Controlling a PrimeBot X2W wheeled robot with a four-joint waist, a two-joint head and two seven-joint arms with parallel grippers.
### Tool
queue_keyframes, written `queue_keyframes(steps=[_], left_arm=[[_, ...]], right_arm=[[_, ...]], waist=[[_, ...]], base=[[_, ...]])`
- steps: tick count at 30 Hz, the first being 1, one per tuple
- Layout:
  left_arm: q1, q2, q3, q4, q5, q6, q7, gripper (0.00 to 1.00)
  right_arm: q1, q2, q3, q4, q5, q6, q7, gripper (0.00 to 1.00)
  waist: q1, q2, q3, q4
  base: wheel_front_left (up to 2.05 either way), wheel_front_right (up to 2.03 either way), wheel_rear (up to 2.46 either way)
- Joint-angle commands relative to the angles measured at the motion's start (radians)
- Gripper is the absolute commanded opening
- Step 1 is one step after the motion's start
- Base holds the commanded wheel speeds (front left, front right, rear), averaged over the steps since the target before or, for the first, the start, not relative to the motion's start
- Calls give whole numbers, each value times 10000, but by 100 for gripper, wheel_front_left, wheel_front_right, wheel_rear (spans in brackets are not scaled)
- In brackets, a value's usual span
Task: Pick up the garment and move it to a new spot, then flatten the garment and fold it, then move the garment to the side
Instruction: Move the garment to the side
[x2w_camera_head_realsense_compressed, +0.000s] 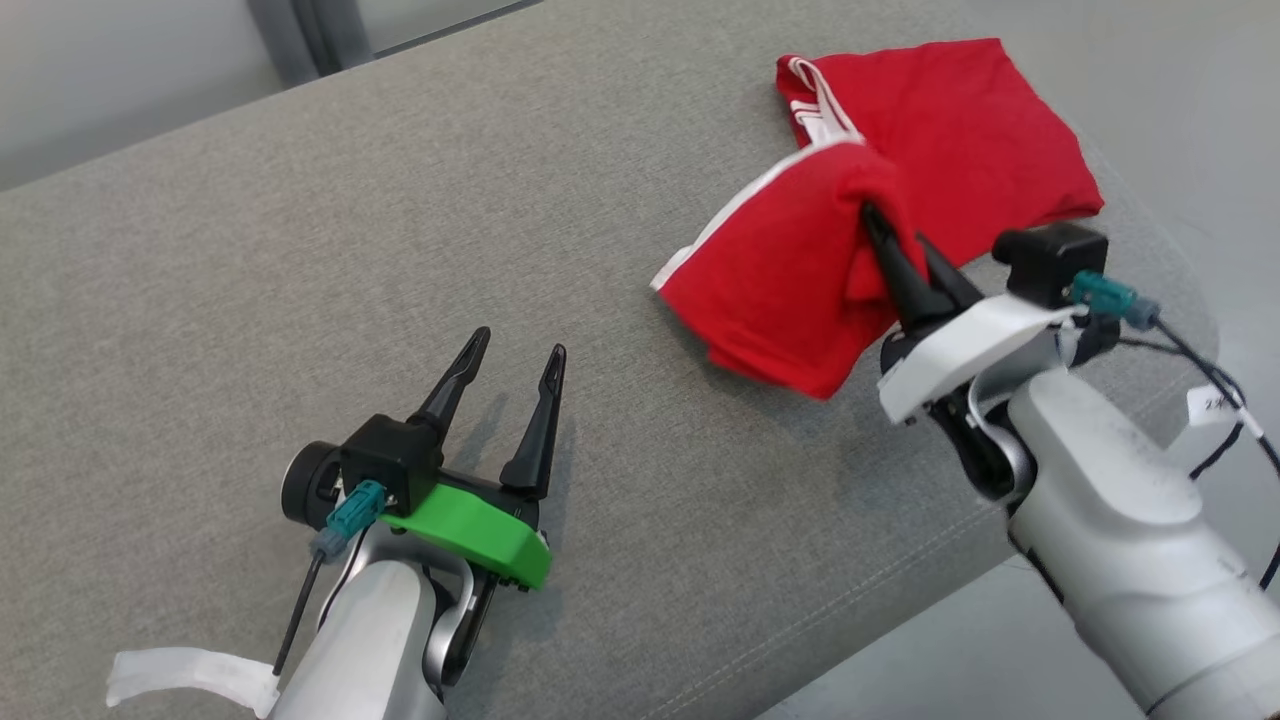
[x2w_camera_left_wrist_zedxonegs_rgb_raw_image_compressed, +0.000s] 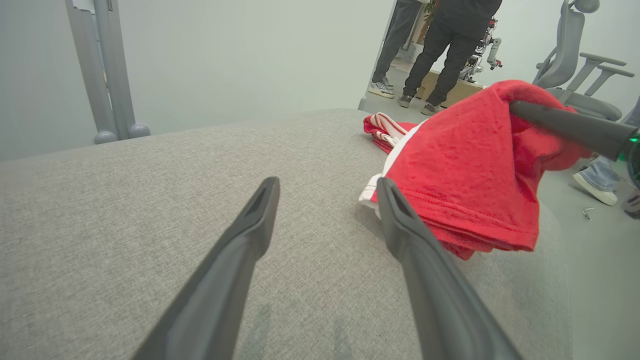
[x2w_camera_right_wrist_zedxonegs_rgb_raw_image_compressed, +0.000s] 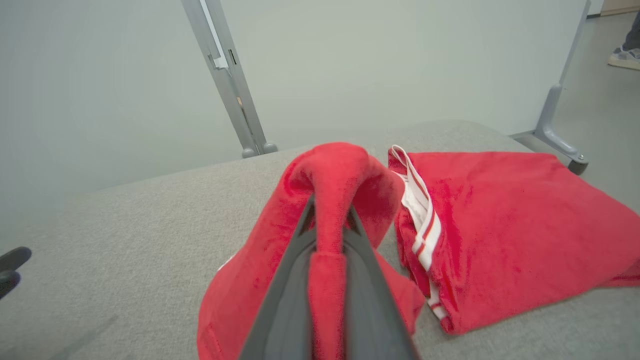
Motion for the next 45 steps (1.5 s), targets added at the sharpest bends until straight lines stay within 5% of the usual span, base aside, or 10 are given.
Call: queue_keyframes(steps=[1,10,21,22,23,29,32,39,45], left_arm=[[-194,11,-21,-35,14,18,5,100],[-499,-45,-136,-148,159,18,5,100],[-867,104,-456,-195,322,18,5,100],[-877,129,-476,-194,332,18,5,100],[-891,152,-491,-186,341,18,5,100],[-943,255,-438,-200,340,18,5,100],[-947,260,-353,-176,349,18,5,100],[-628,133,121,-163,437,18,4,100],[-142,-45,811,-138,589,18,6,100]], right_arm=[[-750,-388,272,-8,-41,-3,-27,0],[-2806,-2121,721,1139,331,-3,302,0],[-3773,-3759,353,4373,310,-5,417,0],[-3877,-3832,317,4659,198,-5,355,39],[-3973,-3868,229,4973,124,-5,294,100],[-4511,-4086,-589,6398,-771,-5,-24,100],[-4679,-4280,-1479,6095,-1494,-5,-26,100],[-3129,-3107,-3867,3178,-3595,-5,-24,100],[-1429,-1549,-4090,906,-4422,-5,-26,100]], waist=[[0,-1,409,643],[0,-1,1068,1540],[0,-1,1944,2419],[0,-1,1995,2459],[0,-1,2047,2497],[0,-1,2171,2586],[0,-1,2099,2559],[0,-1,1494,2537],[0,-1,630,2856]], base=[[0,0,0],[0,0,0],[0,0,0],[0,0,0],[0,0,0],[0,0,0],[0,0,0],[0,0,0],[0,0,0]])
